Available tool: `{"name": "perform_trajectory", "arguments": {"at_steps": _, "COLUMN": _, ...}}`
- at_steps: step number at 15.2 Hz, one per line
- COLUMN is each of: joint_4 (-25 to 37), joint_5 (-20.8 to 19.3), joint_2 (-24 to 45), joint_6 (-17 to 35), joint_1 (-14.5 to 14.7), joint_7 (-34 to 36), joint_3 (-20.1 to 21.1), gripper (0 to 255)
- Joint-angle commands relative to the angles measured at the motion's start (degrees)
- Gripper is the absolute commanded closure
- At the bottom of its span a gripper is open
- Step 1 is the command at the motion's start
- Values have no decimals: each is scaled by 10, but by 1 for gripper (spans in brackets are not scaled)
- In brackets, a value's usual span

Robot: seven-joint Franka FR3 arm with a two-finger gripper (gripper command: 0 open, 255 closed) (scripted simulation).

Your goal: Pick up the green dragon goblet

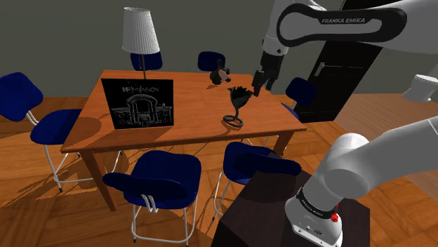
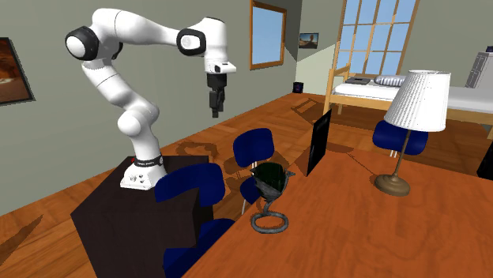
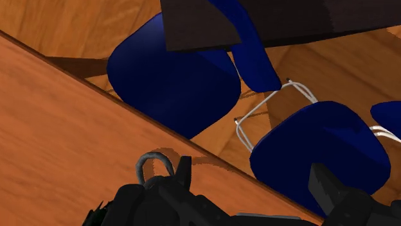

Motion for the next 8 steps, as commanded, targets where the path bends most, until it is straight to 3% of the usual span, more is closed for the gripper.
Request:
{"name": "perform_trajectory", "arguments": {"at_steps": 1, "joint_4": 13, "joint_5": 2, "joint_2": 38, "joint_6": 30, "joint_1": -1, "joint_7": -24, "joint_3": -22, "gripper": 0}}
{"name": "perform_trajectory", "arguments": {"at_steps": 8, "joint_4": 90, "joint_5": 42, "joint_2": 183, "joint_6": 105, "joint_1": 2, "joint_7": -118, "joint_3": -91, "gripper": 0}}
